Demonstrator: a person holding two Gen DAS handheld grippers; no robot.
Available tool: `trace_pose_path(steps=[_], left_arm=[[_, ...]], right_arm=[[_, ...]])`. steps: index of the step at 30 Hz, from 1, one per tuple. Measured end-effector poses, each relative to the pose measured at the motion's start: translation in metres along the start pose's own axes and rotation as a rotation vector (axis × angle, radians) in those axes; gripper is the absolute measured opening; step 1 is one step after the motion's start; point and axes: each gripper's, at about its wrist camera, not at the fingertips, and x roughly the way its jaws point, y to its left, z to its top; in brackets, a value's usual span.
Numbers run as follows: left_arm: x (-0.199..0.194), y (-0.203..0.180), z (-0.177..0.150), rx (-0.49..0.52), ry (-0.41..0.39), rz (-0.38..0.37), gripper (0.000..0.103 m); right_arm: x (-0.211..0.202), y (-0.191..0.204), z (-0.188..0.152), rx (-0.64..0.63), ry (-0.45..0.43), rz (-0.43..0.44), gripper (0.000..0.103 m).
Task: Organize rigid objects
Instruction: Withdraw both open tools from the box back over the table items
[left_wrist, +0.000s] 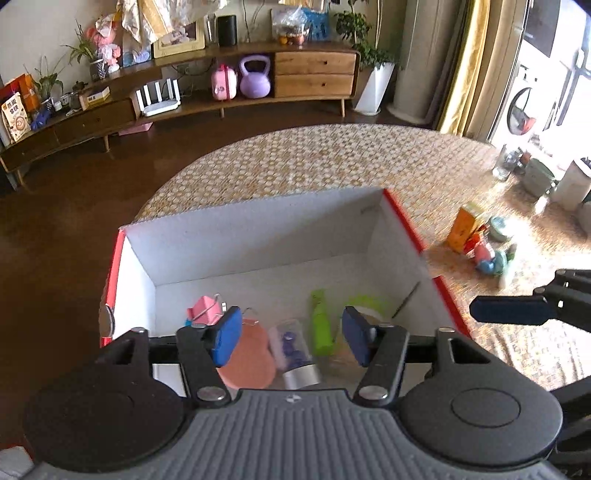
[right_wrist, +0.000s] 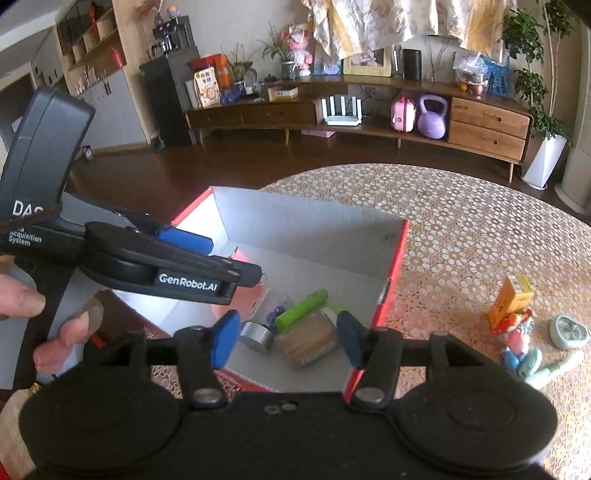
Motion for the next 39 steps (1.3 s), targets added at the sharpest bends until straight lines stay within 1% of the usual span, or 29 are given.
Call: trace_pose_path(steps=[4,6,8,13,16,25,27,28,29,34,39], left_arm=[[-0.012,-0.013,0.001,0.000,-0.030,-0.022,0.064],[-0.016,-0.020,0.002,0.002,-0.039,-0.030,0.064],[-0.019,-0.027,0.001,0.003,-0.046,-0.039,0.064],[-0.025,-0.043,-0.002,-0.002,-0.061,-0.057,0.066],[-0.027,-0.051,-0.005,-0.014,-0.072,-0.072,0.074],[-0.032,-0.082,-0.009,-0.025,-0.109,-0.113,0.074],[-0.033,-0.090,-0.011,-0.017,-0.125,-0.118,0.078],[-0.033,-0.095,-0.012,-0.011,-0.136,-0.119,0.082],[-0.034,-0.099,-0.013,-0.007,-0.144,-0.121,0.084],[-0.030,-0.121,-0.016,-0.001,-0.160,-0.168,0.084],[-0.015,-0.148,-0.018,0.025,-0.141,-0.215,0.085]], right_arm=[[-0.015,-0.006,-0.004,0.017,-0.024,-0.001,0.065],[-0.021,-0.009,-0.007,0.025,-0.034,-0.002,0.065],[-0.029,-0.013,-0.011,0.036,-0.045,-0.001,0.071],[-0.047,-0.025,-0.019,0.055,-0.076,-0.011,0.079],[-0.057,-0.033,-0.024,0.065,-0.091,-0.018,0.083],[-0.081,-0.059,-0.044,0.096,-0.133,-0.066,0.094],[-0.085,-0.067,-0.049,0.101,-0.145,-0.078,0.096],[-0.088,-0.071,-0.052,0.104,-0.153,-0.085,0.098],[-0.090,-0.074,-0.054,0.107,-0.159,-0.093,0.100],[-0.102,-0.102,-0.072,0.119,-0.182,-0.147,0.103],[-0.107,-0.137,-0.088,0.171,-0.164,-0.191,0.102]])
